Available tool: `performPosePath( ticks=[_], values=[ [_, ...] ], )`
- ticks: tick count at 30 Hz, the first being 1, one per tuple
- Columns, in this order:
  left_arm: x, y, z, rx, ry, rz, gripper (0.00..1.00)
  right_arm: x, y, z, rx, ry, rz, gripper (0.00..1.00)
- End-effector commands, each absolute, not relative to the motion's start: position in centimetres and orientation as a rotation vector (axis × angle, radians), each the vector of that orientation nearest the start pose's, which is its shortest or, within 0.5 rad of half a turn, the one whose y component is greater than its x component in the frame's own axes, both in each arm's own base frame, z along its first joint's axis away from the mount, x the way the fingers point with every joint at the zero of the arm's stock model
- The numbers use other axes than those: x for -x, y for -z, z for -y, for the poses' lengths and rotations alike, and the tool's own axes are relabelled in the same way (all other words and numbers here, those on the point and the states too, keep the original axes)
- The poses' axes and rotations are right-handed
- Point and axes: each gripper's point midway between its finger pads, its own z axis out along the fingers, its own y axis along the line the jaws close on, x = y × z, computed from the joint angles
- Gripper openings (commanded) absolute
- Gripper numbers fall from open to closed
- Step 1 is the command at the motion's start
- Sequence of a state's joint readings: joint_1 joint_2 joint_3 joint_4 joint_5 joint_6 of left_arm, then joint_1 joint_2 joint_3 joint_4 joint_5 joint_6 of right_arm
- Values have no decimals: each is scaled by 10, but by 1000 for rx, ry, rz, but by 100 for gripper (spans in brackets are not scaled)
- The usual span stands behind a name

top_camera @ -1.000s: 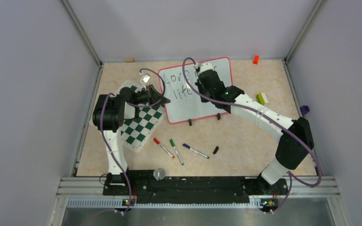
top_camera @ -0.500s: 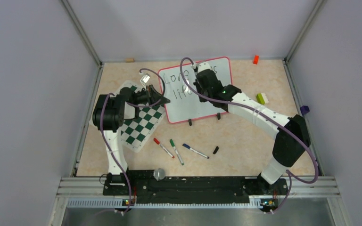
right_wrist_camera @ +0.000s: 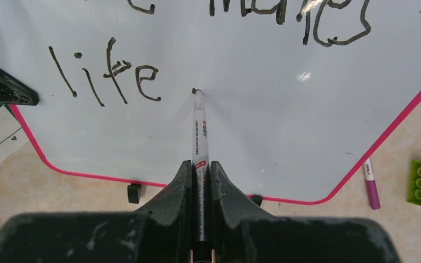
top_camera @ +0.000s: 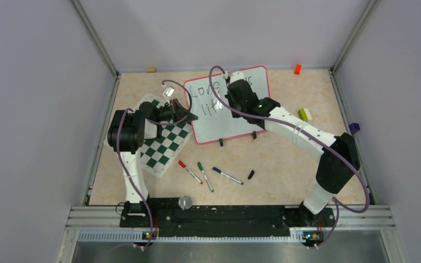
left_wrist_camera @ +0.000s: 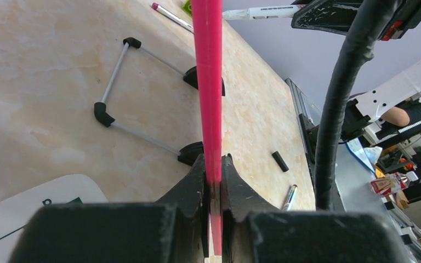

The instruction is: Write a sentence on the whiteboard

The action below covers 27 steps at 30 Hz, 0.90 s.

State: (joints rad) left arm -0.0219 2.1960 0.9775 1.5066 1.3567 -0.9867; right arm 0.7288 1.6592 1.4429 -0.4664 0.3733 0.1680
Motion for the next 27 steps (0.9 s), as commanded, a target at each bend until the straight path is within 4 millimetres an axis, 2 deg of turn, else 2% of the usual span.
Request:
performPosePath(
  ticks=[1, 15, 27],
  values=[
    [-388, -135, 188, -771, 1489, -1509, 0, -395, -220, -254, 347, -46, -2113, 0],
    [-388, -136, 188, -775, 1489, -1508, 0, -400, -221, -256, 347, -42, -2107, 0],
    [-388, -135, 188, -771, 1489, -1508, 0, -371, -194, -244, 351, -79, -2188, 0]
  ],
)
